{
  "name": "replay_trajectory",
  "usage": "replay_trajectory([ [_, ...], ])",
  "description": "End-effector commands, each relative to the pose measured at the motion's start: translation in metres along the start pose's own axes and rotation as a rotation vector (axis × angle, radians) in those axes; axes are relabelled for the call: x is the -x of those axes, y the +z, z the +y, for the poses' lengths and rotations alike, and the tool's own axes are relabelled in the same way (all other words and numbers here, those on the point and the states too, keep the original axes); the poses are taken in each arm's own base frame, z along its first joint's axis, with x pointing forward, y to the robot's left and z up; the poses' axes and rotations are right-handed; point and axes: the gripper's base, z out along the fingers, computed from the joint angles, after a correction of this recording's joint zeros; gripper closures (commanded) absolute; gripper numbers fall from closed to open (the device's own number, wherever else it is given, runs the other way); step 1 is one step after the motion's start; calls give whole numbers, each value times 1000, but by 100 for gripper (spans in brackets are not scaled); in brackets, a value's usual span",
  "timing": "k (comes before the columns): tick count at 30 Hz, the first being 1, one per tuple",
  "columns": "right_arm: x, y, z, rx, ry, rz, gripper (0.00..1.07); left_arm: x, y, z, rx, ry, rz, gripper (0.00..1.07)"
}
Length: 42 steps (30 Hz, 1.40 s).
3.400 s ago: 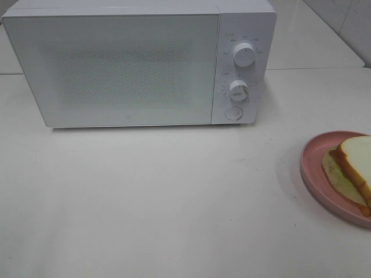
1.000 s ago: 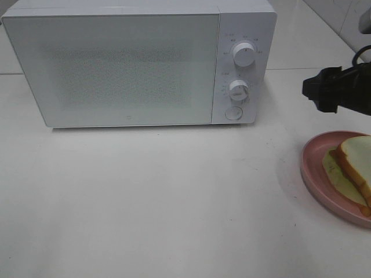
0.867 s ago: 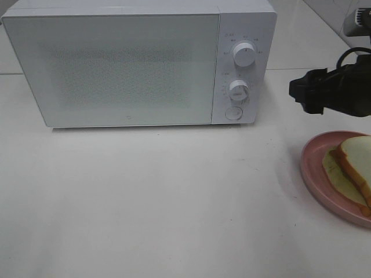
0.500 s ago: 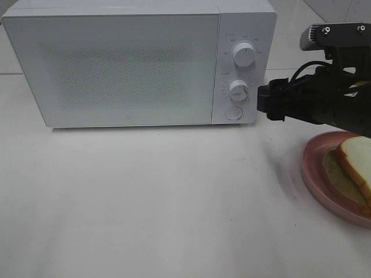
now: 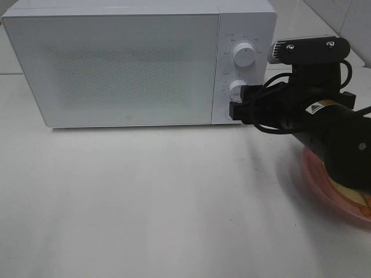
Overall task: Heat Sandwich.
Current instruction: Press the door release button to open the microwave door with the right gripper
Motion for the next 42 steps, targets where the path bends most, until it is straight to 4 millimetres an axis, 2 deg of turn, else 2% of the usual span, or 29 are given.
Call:
replay_trajectory([
  [1, -5, -2, 9, -14, -9, -18, 31, -1, -3, -1, -8, 0, -33, 9],
  [6, -20, -6, 27, -5, 2, 1, 31, -1, -3, -1, -8, 0, -33, 9],
  [11, -29, -10, 37, 2, -1, 18, 31, -1, -3, -1, -8, 0, -33, 9],
  [17, -30, -12, 38, -1, 17, 22, 31, -1, -3, -1, -8, 0, -33, 9],
  [20, -30, -12, 38, -5, 93, 22, 31, -1, -3, -1, -8, 0, -33, 9],
  [21, -30, -12, 38, -6, 181, 22, 31, -1, -3, -1, -8, 0, -33, 9],
  [22, -30, -12, 38, -6, 181, 22, 31, -1, -3, -1, -8, 0, -33, 9],
  [24, -31, -12, 38, -6, 289, 25, 31, -1, -3, -1, -8, 0, -33, 9],
  [26, -32, -12, 39, -7, 497, 41, 31, -1, -3, -1, -8, 0, -33, 9],
  [27, -32, -12, 39, -7, 497, 41, 31, -1, -3, -1, -8, 0, -33, 9],
  [29, -32, -12, 39, -14, 658, 43, 31, -1, -3, -1, -8, 0, -33, 9],
  [30, -32, -12, 39, -17, 792, 42, 31, -1, -3, -1, -8, 0, -33, 9],
  [31, -32, -12, 39, -17, 792, 42, 31, -1, -3, -1, -8, 0, -33, 9],
  [33, -32, -12, 39, -20, 924, 42, 31, -1, -3, -1, -8, 0, -33, 9],
  [34, -32, -12, 39, -23, 1064, 41, 31, -1, -3, -1, -8, 0, -33, 9],
  [36, -32, -12, 39, -24, 1115, 41, 31, -1, -3, -1, -8, 0, -33, 9],
  [39, -33, -12, 39, -29, 1306, 42, 32, -1, -3, -1, -8, 0, -33, 9],
  [42, -33, -12, 39, -30, 1376, 41, 34, -1, -3, -1, -8, 0, -33, 9],
])
